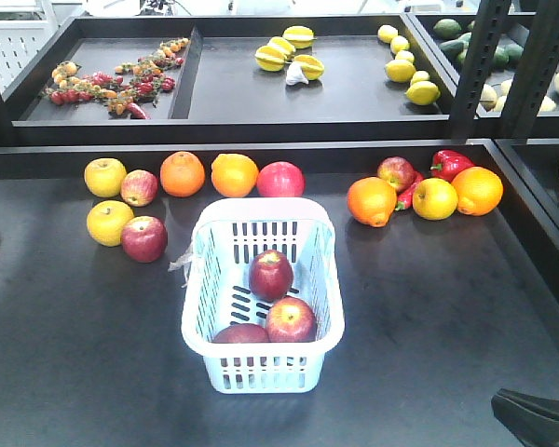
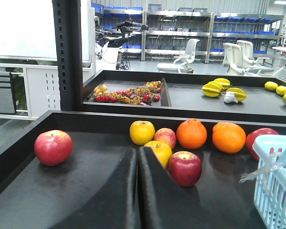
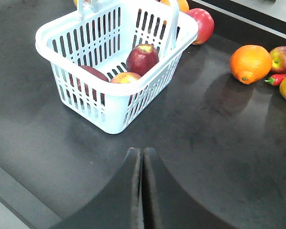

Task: Pick three apples into basket with both arms

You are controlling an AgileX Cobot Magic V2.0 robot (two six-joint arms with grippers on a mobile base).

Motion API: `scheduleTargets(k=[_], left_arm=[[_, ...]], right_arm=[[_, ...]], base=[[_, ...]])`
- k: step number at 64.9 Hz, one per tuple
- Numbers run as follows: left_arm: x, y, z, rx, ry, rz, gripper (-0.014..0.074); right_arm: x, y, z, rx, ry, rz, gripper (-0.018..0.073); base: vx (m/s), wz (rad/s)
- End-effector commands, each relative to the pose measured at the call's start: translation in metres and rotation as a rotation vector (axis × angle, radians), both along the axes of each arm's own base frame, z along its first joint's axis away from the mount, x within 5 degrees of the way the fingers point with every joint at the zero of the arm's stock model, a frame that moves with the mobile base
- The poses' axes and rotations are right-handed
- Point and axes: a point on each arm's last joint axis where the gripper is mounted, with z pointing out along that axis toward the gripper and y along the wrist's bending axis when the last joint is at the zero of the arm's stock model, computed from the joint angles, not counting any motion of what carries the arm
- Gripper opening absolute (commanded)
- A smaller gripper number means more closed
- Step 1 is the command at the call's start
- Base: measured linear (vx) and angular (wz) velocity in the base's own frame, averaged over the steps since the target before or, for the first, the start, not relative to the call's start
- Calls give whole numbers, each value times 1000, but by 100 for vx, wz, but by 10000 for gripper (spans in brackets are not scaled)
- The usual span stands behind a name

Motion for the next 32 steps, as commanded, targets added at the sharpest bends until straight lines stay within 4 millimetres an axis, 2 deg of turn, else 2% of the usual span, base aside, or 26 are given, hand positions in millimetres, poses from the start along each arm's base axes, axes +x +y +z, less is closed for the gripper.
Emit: scheduleTargets(k=[1, 32], left_arm=[[-1, 0, 0, -24, -80, 0, -6], [-1, 0, 1, -17, -80, 0, -6]], right_arm=[[4, 1, 13, 36, -78, -7, -4], [4, 1, 13, 36, -78, -7, -4]], base=[[0, 0], [0, 0]])
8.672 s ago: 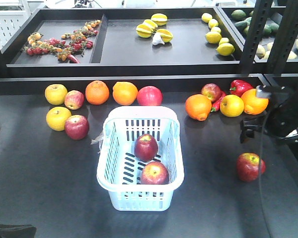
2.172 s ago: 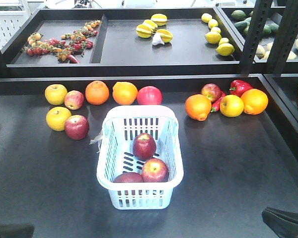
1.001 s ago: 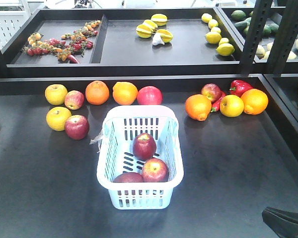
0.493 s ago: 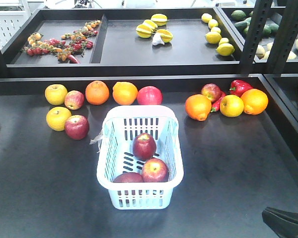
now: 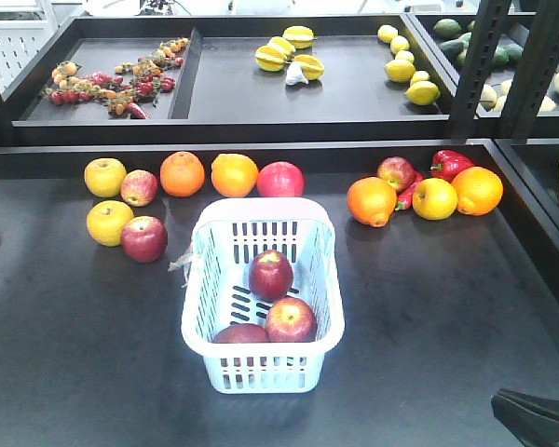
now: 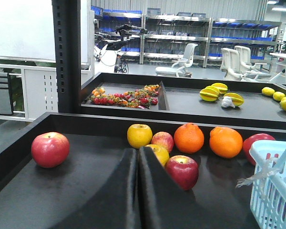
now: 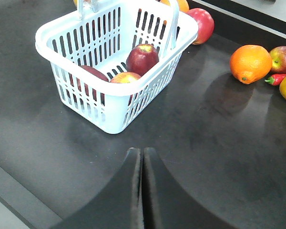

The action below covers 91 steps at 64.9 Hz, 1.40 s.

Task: Pick three apples into basket with both arms

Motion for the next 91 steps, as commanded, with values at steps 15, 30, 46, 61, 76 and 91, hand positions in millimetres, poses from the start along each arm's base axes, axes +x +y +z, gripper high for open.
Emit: scheduleTargets(k=[15, 30, 46, 61, 76, 91], left_arm=[[-1, 0, 0, -3, -69, 4, -6], [-1, 0, 0, -3, -69, 4, -6], [-1, 0, 0, -3, -69, 4, -6], [-1, 0, 0, -3, -69, 4, -6], [-1, 0, 0, -3, -69, 4, -6], [-1, 0, 0, -3, -69, 4, -6]], right_arm=[[4, 1, 14, 36, -80, -6, -4], [3, 0, 11, 30, -95, -4, -4], [-12, -13, -44, 133, -93, -104, -4], [-20, -33, -59, 282, -154, -400, -4], [-22, -43, -62, 312, -301, -547, -4], [-21, -43, -45, 350, -481, -524, -4]], base=[[0, 0], [0, 0], [0, 0], [0, 0], [0, 0], [0, 0]])
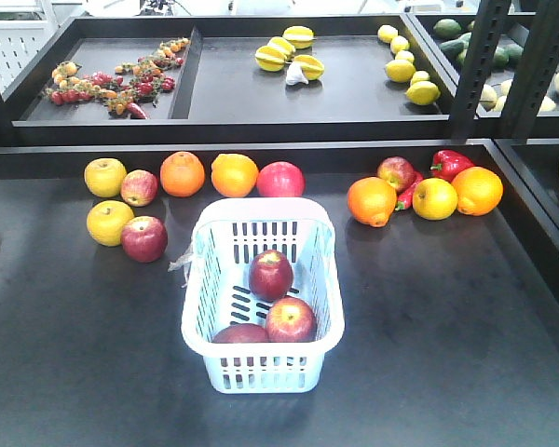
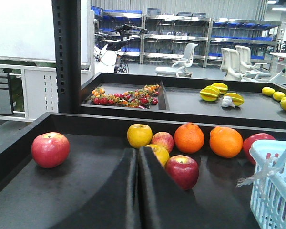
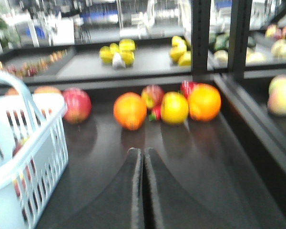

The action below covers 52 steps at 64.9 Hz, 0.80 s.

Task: Pick three apples into basket with both arms

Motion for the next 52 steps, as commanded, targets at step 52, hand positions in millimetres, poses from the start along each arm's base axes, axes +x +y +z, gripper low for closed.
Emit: scheduleTargets(k=[52], left_arm=[[-1, 0, 0, -4, -69, 4, -6]], right_arm=[[-1, -2, 17, -94, -240, -32, -4]], base=[[0, 0]])
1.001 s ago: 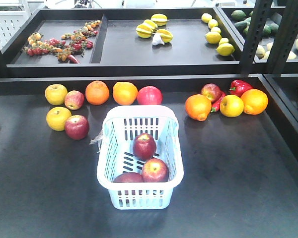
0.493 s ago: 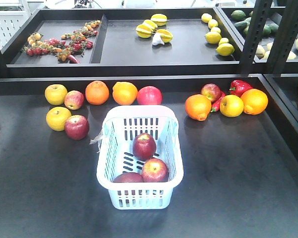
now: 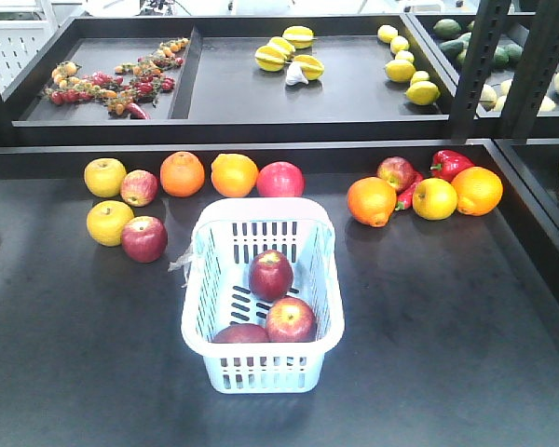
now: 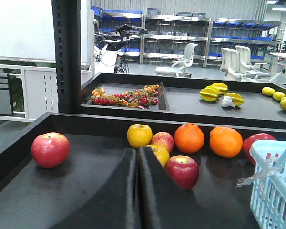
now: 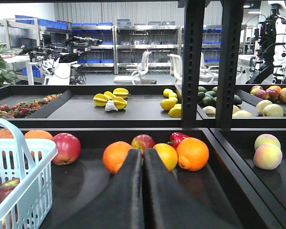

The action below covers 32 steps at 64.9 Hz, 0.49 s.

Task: Pick three apples into basket with both arms

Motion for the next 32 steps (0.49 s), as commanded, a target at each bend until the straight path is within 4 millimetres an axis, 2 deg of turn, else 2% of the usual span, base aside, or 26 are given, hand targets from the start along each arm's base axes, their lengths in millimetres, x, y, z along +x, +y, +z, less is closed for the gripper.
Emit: scheduleTargets(k=[1, 32], left_arm=[[-1, 0, 0, -5, -69, 4, -6], [-1, 0, 0, -5, -69, 4, -6]], right_arm=[[-1, 0, 3, -23, -76, -8, -4], [-1, 0, 2, -23, -71, -8, -4]], base=[[0, 0], [0, 0]])
